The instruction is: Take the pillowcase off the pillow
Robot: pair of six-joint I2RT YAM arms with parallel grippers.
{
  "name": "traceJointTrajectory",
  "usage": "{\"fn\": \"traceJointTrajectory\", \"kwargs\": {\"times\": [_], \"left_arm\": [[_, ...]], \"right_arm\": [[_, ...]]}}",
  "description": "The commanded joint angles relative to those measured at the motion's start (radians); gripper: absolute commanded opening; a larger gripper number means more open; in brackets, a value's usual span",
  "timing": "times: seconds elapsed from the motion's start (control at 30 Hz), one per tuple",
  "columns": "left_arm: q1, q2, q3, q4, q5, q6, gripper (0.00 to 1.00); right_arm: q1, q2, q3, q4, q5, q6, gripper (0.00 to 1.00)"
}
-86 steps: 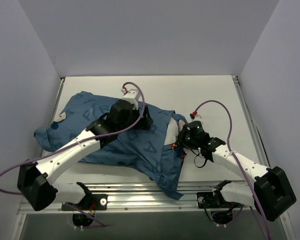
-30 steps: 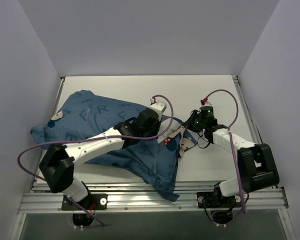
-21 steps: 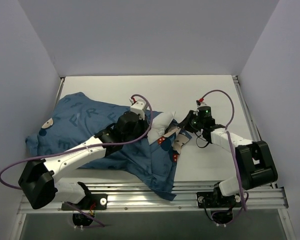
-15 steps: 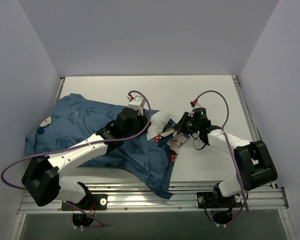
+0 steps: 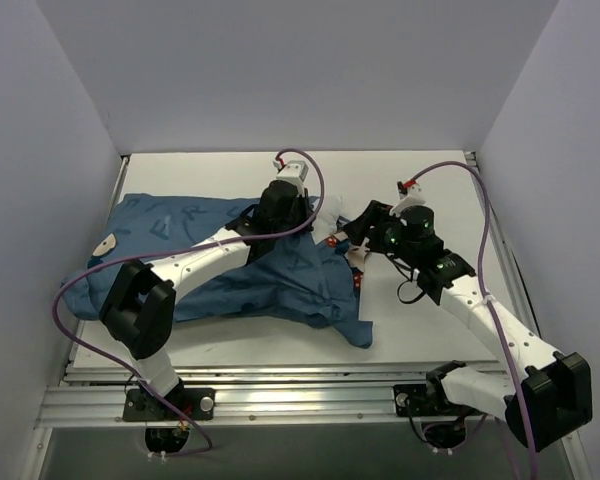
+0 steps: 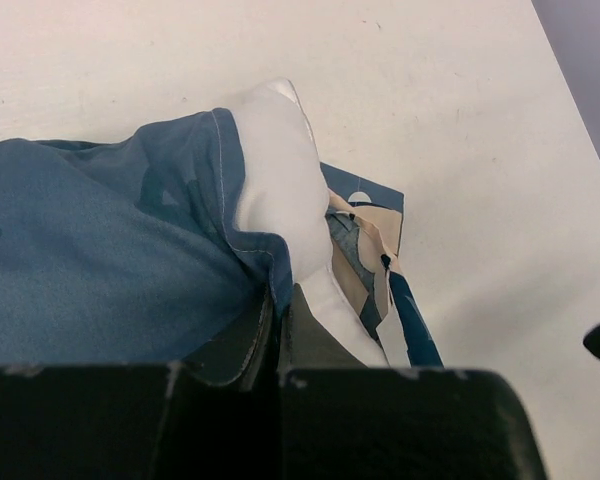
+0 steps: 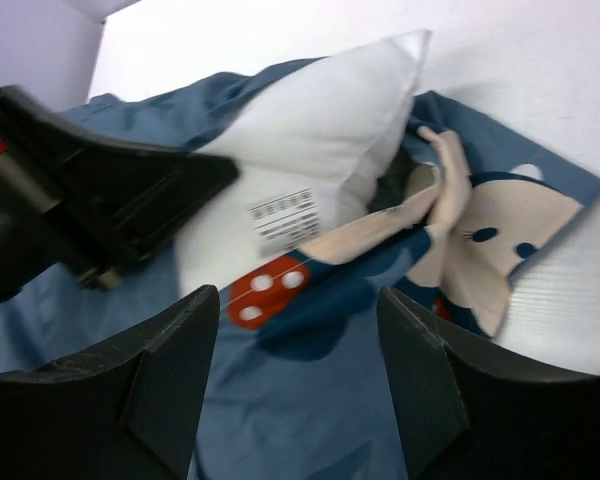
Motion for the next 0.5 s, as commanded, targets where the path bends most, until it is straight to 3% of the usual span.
{"fn": "traceJointTrajectory", "kwargs": {"times": [0.0, 0.4, 0.47], "left_arm": [[-0.004, 0.011, 0.069, 0.070, 0.041, 0.007, 0.02], [-0.003, 0.025, 0.092, 0.050, 0.027, 0.026, 0.02], [-0.003, 0.043, 0.112, 0.038, 0.026, 0.027, 0.02]], "right_arm": [[0.040, 0.004, 0.022, -0.026, 0.035, 0.039, 0.60], [0.205, 0.130, 0.060, -0.035, 0.170, 0.083, 0.56], [0.218, 0.123, 0.033, -0.033, 0.221, 0.091, 0.47]]}}
